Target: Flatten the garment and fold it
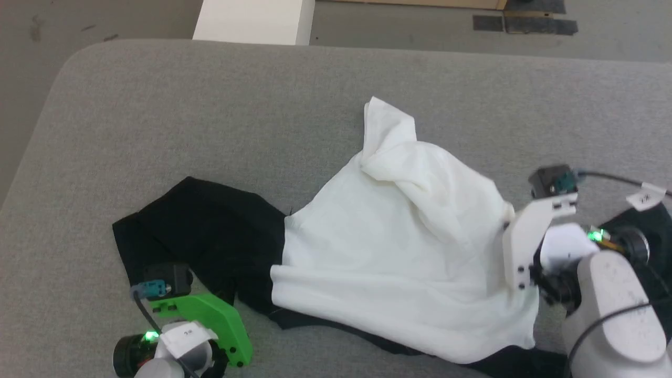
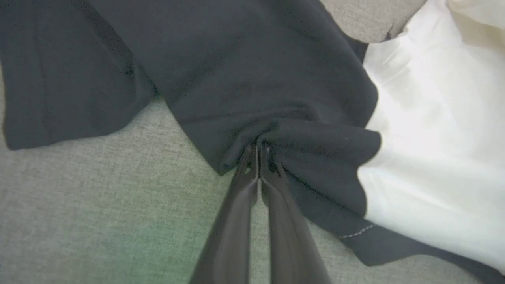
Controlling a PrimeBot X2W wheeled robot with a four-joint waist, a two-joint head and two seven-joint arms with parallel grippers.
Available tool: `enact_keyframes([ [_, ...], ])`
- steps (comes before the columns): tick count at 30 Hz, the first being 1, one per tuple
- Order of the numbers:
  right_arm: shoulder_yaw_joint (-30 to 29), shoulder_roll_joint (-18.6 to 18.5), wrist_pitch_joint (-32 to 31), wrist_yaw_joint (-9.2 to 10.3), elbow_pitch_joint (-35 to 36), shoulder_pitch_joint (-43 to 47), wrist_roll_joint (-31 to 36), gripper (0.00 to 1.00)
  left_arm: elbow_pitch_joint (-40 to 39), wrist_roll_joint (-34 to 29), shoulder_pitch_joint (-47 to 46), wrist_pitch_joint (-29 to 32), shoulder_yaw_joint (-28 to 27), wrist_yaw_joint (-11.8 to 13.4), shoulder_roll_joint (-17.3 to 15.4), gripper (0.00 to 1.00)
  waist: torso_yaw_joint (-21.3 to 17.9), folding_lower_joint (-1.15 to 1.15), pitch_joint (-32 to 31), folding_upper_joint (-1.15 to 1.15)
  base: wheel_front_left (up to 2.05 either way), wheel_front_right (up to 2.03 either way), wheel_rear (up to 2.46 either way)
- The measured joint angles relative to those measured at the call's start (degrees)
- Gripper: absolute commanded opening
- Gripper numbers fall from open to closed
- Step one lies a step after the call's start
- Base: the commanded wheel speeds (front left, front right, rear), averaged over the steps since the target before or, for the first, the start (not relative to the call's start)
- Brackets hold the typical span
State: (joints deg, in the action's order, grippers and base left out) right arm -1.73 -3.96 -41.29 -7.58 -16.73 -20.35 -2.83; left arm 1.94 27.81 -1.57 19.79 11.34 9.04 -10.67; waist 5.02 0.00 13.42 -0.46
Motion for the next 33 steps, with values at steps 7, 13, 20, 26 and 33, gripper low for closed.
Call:
enact_keyframes([
  [7,0.85,-0.93,7.51,0.00,-5.32,-14.04,3.55,0.00,0.22,0.00,-2.78,-1.02,0.79,-0.76,0.59,0.00,1.62,0.00,2.94,0.00,0.00,0.00,0.00],
  [13,3.08,-1.79,15.58,0.00,-11.76,-27.42,8.13,0.00,0.47,-0.09,-5.58,-2.38,1.70,-1.43,1.29,0.00,3.37,0.00,5.99,0.00,0.00,0.00,0.00],
  [20,5.67,-0.99,19.78,0.00,-22.01,-33.76,8.94,0.76,1.27,-0.09,-7.49,-4.27,2.18,-1.93,1.91,0.00,5.38,0.00,8.99,0.00,0.00,0.00,0.00],
  [26,6.12,-0.69,24.27,0.00,-25.05,-32.39,4.75,1.00,2.11,-0.07,-7.50,-4.82,1.82,-1.92,1.83,0.00,5.25,0.01,8.36,0.00,0.00,0.00,0.00],
  [33,9.06,-2.63,27.38,0.00,-11.38,-16.56,-1.57,1.00,1.89,0.02,-4.15,-4.39,0.42,-0.68,0.34,0.00,3.20,0.01,4.65,0.00,0.00,0.00,0.00],
])
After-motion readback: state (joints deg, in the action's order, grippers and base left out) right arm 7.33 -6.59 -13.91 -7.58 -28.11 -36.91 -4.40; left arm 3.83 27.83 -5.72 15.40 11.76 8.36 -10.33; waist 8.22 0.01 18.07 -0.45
